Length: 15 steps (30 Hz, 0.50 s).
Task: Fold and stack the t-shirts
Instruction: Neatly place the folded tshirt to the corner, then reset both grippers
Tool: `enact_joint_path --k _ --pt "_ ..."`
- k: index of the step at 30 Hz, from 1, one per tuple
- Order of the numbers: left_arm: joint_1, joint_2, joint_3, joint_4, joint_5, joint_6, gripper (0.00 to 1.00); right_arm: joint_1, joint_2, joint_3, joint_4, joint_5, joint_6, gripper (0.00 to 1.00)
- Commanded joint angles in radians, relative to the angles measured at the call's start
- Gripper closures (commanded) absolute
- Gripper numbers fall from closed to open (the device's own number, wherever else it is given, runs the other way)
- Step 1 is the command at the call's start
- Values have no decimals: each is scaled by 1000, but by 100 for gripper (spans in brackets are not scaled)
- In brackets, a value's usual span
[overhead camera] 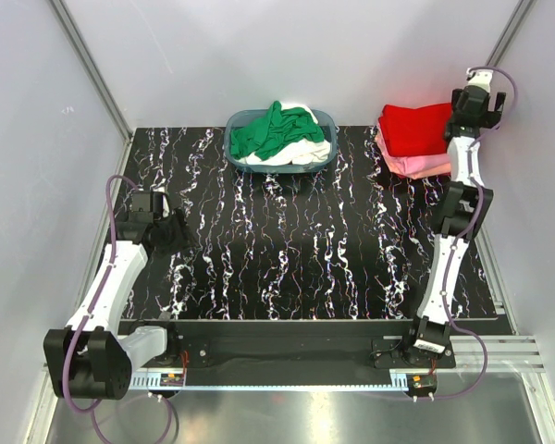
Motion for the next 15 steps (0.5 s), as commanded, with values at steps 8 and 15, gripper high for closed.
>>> enact_joint_path --k 8,15 --pt "-5 -51 8 20 -34 -7 40 15 -439 -94 -131 -176 343 0" --pt "-3 -94 10 26 -34 -5 39 21 -670 -285 -358 -630 751 0"
